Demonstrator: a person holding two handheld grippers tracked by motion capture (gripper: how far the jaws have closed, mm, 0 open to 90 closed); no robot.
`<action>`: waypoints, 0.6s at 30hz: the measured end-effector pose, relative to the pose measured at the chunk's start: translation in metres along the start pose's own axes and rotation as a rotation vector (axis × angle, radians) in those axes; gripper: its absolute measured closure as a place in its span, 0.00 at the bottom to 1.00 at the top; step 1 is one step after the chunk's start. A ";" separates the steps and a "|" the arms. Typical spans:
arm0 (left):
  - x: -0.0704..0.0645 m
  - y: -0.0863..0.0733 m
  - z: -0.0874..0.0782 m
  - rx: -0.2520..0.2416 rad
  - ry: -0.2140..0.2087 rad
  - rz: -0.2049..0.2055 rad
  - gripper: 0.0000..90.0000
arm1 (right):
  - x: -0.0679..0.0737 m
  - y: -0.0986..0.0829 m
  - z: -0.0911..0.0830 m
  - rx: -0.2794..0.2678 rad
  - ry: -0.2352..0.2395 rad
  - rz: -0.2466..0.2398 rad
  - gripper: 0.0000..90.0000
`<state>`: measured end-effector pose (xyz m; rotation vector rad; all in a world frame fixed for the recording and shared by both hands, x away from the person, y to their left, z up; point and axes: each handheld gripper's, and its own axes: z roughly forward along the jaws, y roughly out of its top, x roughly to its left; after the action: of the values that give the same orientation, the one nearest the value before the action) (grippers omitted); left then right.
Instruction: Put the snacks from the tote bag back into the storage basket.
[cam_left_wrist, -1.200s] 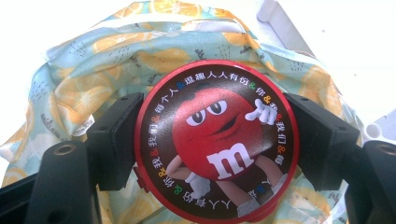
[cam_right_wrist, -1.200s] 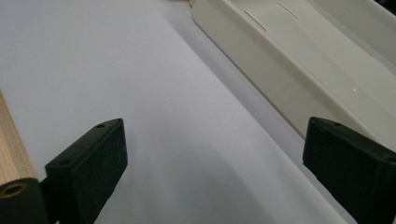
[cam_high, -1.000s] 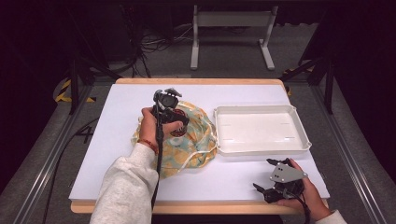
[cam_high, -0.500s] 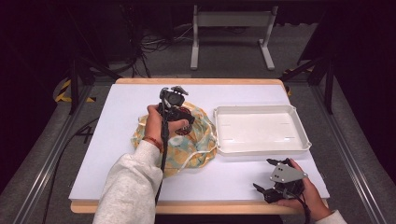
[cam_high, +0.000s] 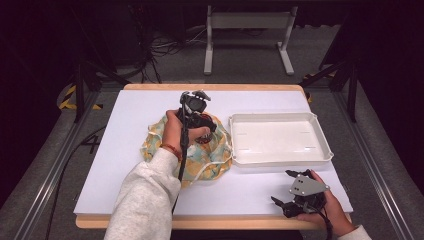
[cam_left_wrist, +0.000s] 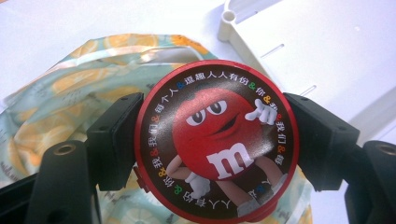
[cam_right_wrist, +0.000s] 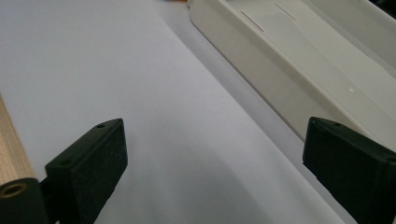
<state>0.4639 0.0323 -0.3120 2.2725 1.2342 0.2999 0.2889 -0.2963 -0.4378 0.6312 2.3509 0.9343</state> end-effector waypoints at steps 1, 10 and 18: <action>-0.001 0.002 0.000 -0.005 -0.001 0.004 0.29 | 0.000 0.000 0.000 -0.001 0.000 0.001 0.08; -0.019 0.014 -0.003 -0.017 -0.015 0.041 0.29 | 0.000 0.000 0.000 0.001 -0.002 0.002 0.08; -0.032 0.021 0.005 -0.009 -0.027 0.054 0.29 | 0.000 -0.001 -0.001 0.001 -0.002 0.002 0.08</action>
<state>0.4633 -0.0051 -0.3024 2.2968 1.1573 0.2927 0.2886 -0.2970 -0.4378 0.6349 2.3496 0.9327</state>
